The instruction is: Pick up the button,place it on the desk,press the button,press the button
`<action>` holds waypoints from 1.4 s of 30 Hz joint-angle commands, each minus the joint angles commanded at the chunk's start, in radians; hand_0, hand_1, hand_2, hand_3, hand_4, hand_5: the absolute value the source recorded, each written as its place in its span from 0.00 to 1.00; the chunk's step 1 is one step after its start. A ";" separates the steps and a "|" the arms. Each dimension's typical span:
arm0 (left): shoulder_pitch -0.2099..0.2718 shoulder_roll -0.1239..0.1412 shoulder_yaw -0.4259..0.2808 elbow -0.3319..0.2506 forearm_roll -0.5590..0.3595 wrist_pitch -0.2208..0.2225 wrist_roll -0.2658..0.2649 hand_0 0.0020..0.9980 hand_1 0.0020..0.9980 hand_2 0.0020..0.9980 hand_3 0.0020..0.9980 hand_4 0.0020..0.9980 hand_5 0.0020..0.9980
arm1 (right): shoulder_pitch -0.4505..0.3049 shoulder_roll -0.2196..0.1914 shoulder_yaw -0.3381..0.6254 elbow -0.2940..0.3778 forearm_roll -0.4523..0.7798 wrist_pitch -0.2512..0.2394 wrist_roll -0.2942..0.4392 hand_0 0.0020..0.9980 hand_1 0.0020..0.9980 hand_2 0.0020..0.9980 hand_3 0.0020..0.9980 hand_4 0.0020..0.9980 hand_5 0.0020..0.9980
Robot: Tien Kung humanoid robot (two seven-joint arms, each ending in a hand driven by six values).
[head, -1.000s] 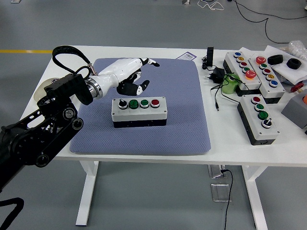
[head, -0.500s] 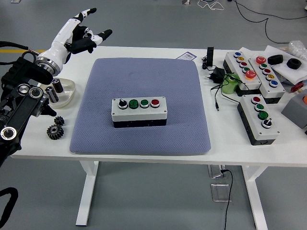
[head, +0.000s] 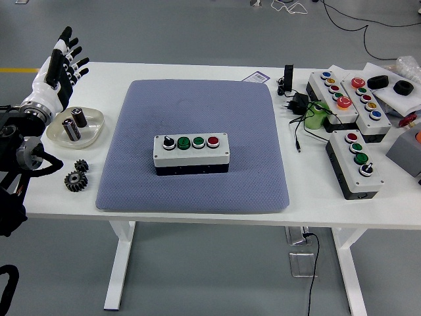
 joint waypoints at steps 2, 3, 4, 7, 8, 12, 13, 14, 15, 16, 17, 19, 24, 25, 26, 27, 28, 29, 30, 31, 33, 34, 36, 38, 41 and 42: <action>0.002 0.000 -0.001 -0.004 0.008 0.002 -0.002 0.89 0.92 0.95 0.97 0.80 1.00 | 0.001 -0.001 0.001 0.000 -0.003 0.000 0.000 0.63 0.54 0.57 0.63 0.22 0.25; 0.002 0.000 -0.002 -0.004 0.008 0.003 -0.002 0.89 0.92 0.95 0.97 0.80 1.00 | 0.002 -0.001 0.003 0.000 -0.004 0.000 0.000 0.63 0.54 0.57 0.63 0.22 0.25; 0.002 0.001 -0.004 -0.005 0.009 0.003 -0.002 0.89 0.92 0.95 0.97 0.80 1.00 | 0.002 -0.001 0.004 0.000 -0.004 0.000 0.000 0.63 0.54 0.57 0.63 0.22 0.25; 0.004 0.001 -0.015 -0.007 0.010 -0.002 -0.004 0.89 0.92 0.95 0.97 0.79 1.00 | 0.002 -0.001 0.010 0.000 -0.008 0.000 0.001 0.63 0.54 0.56 0.63 0.22 0.24; 0.004 0.001 -0.017 -0.007 0.009 -0.003 -0.003 0.89 0.92 0.95 0.97 0.79 1.00 | 0.002 -0.002 0.012 0.000 -0.009 0.000 0.002 0.63 0.54 0.56 0.63 0.22 0.24; 0.006 0.002 -0.017 -0.010 0.009 -0.008 -0.003 0.89 0.92 0.95 0.97 0.79 1.00 | 0.003 -0.002 0.017 0.000 -0.014 0.000 0.002 0.63 0.54 0.56 0.63 0.22 0.24; 0.006 0.002 -0.017 -0.010 0.010 -0.009 -0.003 0.89 0.92 0.96 0.97 0.79 1.00 | 0.003 -0.002 0.018 0.000 -0.015 0.000 0.002 0.63 0.54 0.56 0.63 0.22 0.25; 0.007 0.002 -0.017 -0.010 0.010 -0.009 -0.003 0.89 0.92 0.96 0.97 0.79 1.00 | 0.003 -0.002 0.019 0.000 -0.016 0.000 0.002 0.63 0.54 0.56 0.63 0.22 0.25; 0.008 0.002 -0.017 -0.010 0.011 -0.009 -0.003 0.89 0.92 0.96 0.97 0.79 1.00 | 0.003 -0.002 0.020 0.000 -0.017 0.000 0.002 0.63 0.54 0.56 0.63 0.22 0.25; 0.009 0.003 -0.017 -0.009 0.012 -0.009 -0.003 0.89 0.92 0.96 0.97 0.79 1.00 | 0.003 -0.002 0.021 0.000 -0.018 0.000 0.003 0.63 0.54 0.56 0.63 0.22 0.25; 0.010 0.003 -0.017 -0.009 0.012 -0.009 -0.003 0.89 0.92 0.96 0.97 0.79 1.00 | 0.003 -0.002 0.021 0.000 -0.018 0.000 0.003 0.63 0.54 0.56 0.63 0.22 0.25; 0.011 0.003 -0.018 -0.009 0.012 -0.009 -0.002 0.89 0.92 0.96 0.97 0.78 1.00 | 0.002 -0.002 0.021 0.000 -0.019 0.000 0.003 0.63 0.54 0.56 0.63 0.22 0.25; 0.011 0.004 -0.021 -0.009 0.013 -0.009 -0.002 0.89 0.92 0.96 0.97 0.78 1.00 | 0.003 -0.003 0.022 0.000 -0.020 0.000 0.002 0.63 0.54 0.56 0.63 0.22 0.25; 0.011 0.004 -0.021 -0.008 0.013 -0.009 0.000 0.89 0.92 0.96 0.97 0.78 1.00 | 0.003 -0.002 0.022 0.000 -0.019 0.000 0.002 0.63 0.54 0.56 0.63 0.22 0.25; 0.011 0.004 -0.022 -0.008 0.014 -0.009 0.000 0.89 0.92 0.96 0.97 0.78 1.00 | 0.003 -0.002 0.021 0.000 -0.019 0.000 0.003 0.63 0.54 0.56 0.63 0.22 0.25; 0.012 0.004 -0.023 -0.007 0.014 -0.010 0.000 0.89 0.92 0.96 0.97 0.78 1.00 | 0.003 -0.002 0.021 0.000 -0.019 0.000 0.003 0.63 0.54 0.56 0.63 0.22 0.25; 0.012 0.004 -0.023 -0.007 0.014 -0.010 0.000 0.89 0.92 0.96 0.97 0.78 1.00 | 0.003 -0.002 0.021 0.000 -0.019 0.000 0.003 0.63 0.54 0.56 0.63 0.22 0.25; 0.012 0.004 -0.023 -0.006 0.014 -0.010 0.000 0.89 0.92 0.96 0.97 0.78 1.00 | 0.003 -0.002 0.022 0.000 -0.019 0.000 0.003 0.63 0.54 0.56 0.63 0.22 0.25; 0.013 0.004 -0.022 -0.005 0.014 -0.011 0.000 0.89 0.92 0.96 0.97 0.78 1.00 | 0.003 -0.002 0.022 0.000 -0.019 0.000 0.003 0.63 0.54 0.56 0.63 0.22 0.25; 0.013 0.004 -0.022 -0.004 0.014 -0.011 0.000 0.89 0.92 0.96 0.97 0.78 1.00 | 0.004 -0.002 0.022 0.000 -0.019 -0.001 0.003 0.63 0.54 0.56 0.63 0.22 0.24; 0.013 0.003 -0.023 -0.003 0.014 -0.010 0.000 0.89 0.92 0.96 0.97 0.78 1.00 | 0.004 -0.002 0.021 0.000 -0.019 -0.001 0.002 0.63 0.54 0.56 0.63 0.22 0.24; 0.013 0.003 -0.023 -0.003 0.015 -0.010 0.001 0.89 0.92 0.96 0.97 0.78 1.00 | 0.004 -0.002 0.021 0.000 -0.020 -0.001 0.002 0.63 0.54 0.56 0.63 0.22 0.24; 0.013 0.003 -0.024 -0.002 0.014 -0.011 0.001 0.89 0.92 0.96 0.97 0.78 1.00 | 0.004 -0.002 0.021 0.000 -0.019 -0.001 0.003 0.63 0.54 0.56 0.63 0.22 0.24; 0.013 0.004 -0.025 -0.001 0.014 -0.011 0.001 0.89 0.92 0.95 0.97 0.78 1.00 | 0.004 -0.002 0.020 0.000 -0.019 -0.001 0.003 0.63 0.54 0.56 0.63 0.22 0.24; 0.013 0.004 -0.023 -0.001 0.015 -0.012 0.002 0.89 0.92 0.95 0.97 0.78 1.00 | 0.002 -0.002 0.019 0.000 -0.017 -0.001 0.003 0.63 0.54 0.56 0.63 0.22 0.24; 0.013 0.004 -0.023 -0.001 0.014 -0.012 0.001 0.89 0.92 0.95 0.97 0.78 1.00 | 0.002 -0.002 0.019 0.000 -0.017 -0.001 0.003 0.63 0.54 0.56 0.63 0.22 0.24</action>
